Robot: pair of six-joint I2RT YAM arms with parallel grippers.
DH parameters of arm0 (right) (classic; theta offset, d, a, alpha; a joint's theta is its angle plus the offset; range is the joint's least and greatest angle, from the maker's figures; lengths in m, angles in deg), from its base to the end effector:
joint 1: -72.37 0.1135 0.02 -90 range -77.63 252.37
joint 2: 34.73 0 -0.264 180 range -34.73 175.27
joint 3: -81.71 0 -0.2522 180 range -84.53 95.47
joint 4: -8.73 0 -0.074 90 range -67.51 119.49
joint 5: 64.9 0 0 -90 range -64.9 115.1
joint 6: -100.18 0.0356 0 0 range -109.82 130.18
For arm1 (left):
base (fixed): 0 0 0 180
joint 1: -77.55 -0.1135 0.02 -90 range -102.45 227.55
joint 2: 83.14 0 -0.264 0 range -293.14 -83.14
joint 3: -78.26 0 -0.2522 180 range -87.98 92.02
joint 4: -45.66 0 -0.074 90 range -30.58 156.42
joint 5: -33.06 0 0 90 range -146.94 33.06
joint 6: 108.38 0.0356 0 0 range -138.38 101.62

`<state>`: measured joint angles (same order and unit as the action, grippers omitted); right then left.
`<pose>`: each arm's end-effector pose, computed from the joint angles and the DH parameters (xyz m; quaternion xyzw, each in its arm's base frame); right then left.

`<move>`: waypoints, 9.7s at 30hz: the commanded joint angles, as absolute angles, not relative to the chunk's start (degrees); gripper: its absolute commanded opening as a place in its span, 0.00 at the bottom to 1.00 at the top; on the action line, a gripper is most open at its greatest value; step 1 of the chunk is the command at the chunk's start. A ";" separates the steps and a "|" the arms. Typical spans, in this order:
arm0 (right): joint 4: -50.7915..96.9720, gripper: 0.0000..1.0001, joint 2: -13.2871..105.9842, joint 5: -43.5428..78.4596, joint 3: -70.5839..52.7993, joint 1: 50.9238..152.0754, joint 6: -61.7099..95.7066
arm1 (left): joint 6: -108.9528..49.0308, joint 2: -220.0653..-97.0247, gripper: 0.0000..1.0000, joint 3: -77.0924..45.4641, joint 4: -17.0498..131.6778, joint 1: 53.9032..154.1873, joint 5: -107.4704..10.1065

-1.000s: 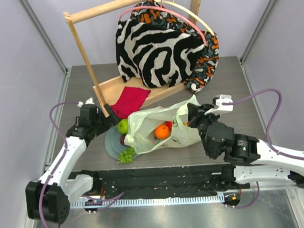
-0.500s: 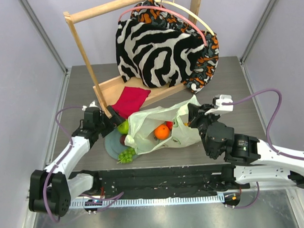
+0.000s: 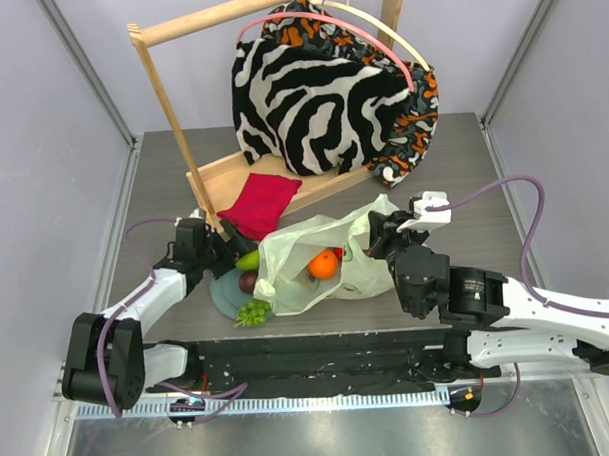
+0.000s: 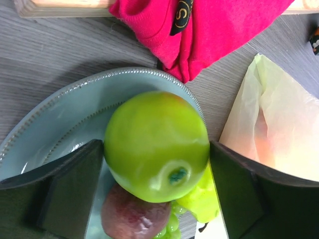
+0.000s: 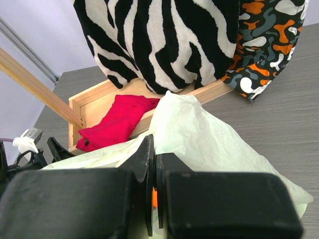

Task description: Place the fruits into the plastic bag

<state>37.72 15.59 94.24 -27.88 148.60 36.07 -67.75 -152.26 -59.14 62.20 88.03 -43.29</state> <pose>0.0737 0.1610 0.3899 0.0678 0.7232 0.1454 0.6718 0.2255 -0.0503 0.1734 -0.2586 0.8746 -0.2917 0.2883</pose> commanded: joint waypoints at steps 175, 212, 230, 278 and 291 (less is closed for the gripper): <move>39.81 0.01 12.11 94.18 -30.47 147.26 42.70 | -69.01 -138.87 0.57 -65.40 71.37 99.26 -54.83; 40.07 0.01 13.61 93.57 -29.68 146.55 42.70 | -42.47 -139.29 0.56 -32.44 64.43 137.83 -61.60; 40.51 0.01 14.66 93.22 -29.07 146.38 43.05 | -48.96 -142.72 0.59 -41.05 73.58 140.74 -74.18; 41.21 0.01 14.04 92.69 -29.25 146.29 43.93 | -41.68 -136.14 1.00 -32.62 72.95 136.62 -67.41; 41.22 0.01 13.70 91.81 -29.24 146.29 44.37 | -42.02 -141.32 1.00 -29.45 73.57 132.92 -56.35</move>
